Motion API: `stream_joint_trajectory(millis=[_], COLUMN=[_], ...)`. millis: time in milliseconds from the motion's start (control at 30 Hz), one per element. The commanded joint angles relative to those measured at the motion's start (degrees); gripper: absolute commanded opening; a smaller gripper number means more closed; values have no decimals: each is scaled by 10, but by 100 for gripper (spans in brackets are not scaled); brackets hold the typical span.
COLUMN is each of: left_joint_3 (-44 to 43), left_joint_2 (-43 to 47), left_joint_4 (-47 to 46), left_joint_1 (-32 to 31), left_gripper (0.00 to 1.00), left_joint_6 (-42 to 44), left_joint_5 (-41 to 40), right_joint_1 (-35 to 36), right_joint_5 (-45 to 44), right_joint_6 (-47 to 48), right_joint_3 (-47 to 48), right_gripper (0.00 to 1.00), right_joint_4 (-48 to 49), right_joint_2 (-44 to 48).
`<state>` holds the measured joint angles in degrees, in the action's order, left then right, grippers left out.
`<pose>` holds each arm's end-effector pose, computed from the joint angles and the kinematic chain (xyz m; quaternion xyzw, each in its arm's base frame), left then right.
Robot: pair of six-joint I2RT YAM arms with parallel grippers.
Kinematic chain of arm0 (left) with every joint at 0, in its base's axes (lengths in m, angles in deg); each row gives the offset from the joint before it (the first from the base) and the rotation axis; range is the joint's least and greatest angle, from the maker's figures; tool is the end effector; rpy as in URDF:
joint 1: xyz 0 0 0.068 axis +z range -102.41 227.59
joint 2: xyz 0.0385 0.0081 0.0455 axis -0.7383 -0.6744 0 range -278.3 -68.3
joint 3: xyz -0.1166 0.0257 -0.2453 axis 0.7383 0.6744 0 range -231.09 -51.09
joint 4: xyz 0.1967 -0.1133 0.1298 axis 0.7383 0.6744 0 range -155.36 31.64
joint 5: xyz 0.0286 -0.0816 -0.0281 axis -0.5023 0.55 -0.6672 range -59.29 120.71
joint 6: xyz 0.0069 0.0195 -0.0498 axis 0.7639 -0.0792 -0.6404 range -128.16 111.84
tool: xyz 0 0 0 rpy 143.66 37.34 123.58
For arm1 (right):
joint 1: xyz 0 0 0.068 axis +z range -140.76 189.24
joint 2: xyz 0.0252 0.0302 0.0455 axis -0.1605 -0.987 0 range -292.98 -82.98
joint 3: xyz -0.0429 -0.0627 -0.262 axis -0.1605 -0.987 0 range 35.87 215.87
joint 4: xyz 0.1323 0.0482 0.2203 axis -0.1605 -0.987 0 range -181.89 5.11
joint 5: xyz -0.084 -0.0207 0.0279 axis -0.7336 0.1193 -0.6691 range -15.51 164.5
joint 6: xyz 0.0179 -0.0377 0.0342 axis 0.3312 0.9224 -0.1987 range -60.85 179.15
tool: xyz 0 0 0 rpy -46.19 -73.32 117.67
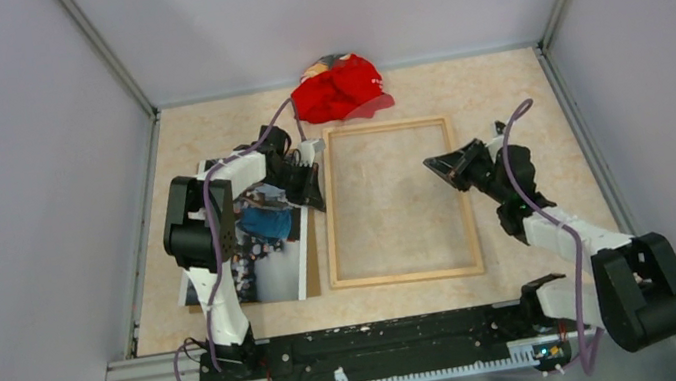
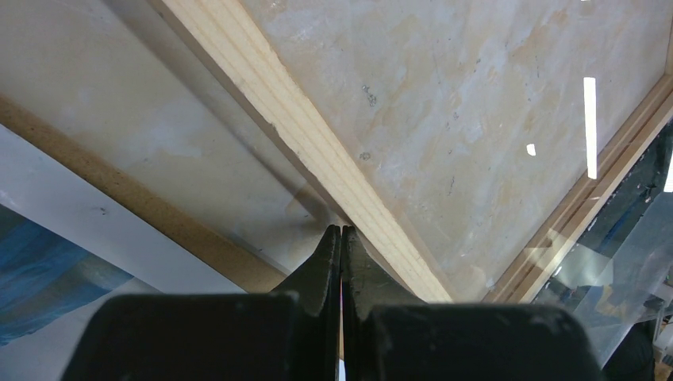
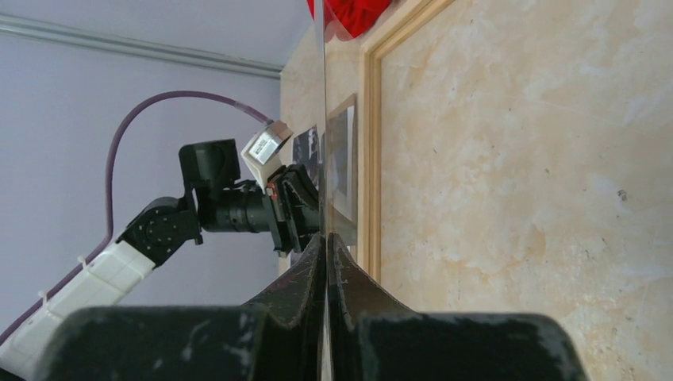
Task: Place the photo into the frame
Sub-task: Place the photo frame item in the photo frame.
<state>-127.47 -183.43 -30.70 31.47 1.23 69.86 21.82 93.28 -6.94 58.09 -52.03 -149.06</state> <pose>0.3682 -0.1297 0.1485 0.2530 0.8986 -0.3390 0.1162 0.2287 0.0628 0.2077 0.2500 0.7266 0.4951 0.4055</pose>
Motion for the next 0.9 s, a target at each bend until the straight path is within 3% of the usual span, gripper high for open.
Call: stream_joint_trajectory(millis=[0,467,867], left_joint_3=[-4,-8,-6], left_joint_2=[28,25,25], left_joint_4=[-10,-11,-10], left_joint_1=[-7,-10,-11], left_gripper=[0,0,0], left_joint_6=[9,7,9], left_joint_5=[16,14,15], right_joint_1=[-1,8,18], right_joint_5=[-15,-18,-80], right_joint_6=[38,84,202], right_joint_3=[3,21,71], right_gripper=[0,0,0], right_joint_4=[-30,-54,-160], right_joint_2=[27,12,11])
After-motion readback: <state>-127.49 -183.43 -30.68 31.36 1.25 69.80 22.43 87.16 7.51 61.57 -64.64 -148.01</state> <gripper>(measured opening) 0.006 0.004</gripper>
